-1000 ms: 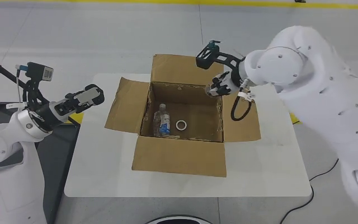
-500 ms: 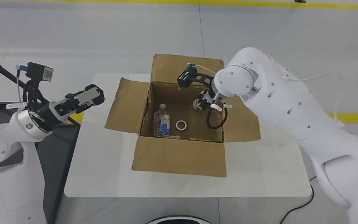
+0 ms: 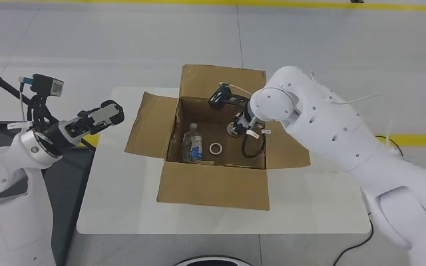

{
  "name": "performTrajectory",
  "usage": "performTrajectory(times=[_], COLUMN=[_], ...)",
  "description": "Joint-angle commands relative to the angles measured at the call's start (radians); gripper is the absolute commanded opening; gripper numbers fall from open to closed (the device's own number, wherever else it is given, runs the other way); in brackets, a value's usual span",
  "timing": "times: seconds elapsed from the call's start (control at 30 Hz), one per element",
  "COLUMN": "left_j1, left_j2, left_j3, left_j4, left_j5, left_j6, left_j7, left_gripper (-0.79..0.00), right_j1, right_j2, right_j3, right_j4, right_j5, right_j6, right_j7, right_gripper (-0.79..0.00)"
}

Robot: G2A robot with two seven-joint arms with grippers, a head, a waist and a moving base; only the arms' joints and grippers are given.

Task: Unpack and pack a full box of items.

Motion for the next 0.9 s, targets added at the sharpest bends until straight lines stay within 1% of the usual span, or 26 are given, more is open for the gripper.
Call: performTrajectory(times=[0.0,0.17,0.4,0.7,0.87], left_j1=[0.0,0.0,0.0,0.0,0.0], left_j2=[0.0,0.0,0.0,0.0,0.0], left_j3=[0.0,0.0,0.0,0.0,0.0], left_j4=[0.0,0.0,0.0,0.0,0.0], left_j5=[0.0,0.0,0.0,0.0,0.0], left_j6=[0.0,0.0,0.0,0.0,0.0], left_j7=[0.0,0.0,0.0,0.0,0.0], left_gripper=[0.0,0.0,0.0,0.0,0.0], right_j1=[-0.016,-0.048,-0.067,-0.078,-0.083], right_j2=[-0.013,-0.049,-0.1,-0.15,-0.166], right_j3=[-0.01,-0.03,-0.04,-0.047,-0.04], right_j4=[0.019,0.086,0.181,0.249,0.271], right_j5=[-0.009,-0.012,-0.031,-0.061,-0.066], right_j6=[0.009,0.016,0.028,0.02,-0.017], right_j7=[-0.017,-0.06,-0.121,-0.119,-0.113], right_gripper=[-0.785,-0.785,-0.785,-0.785,-0.785])
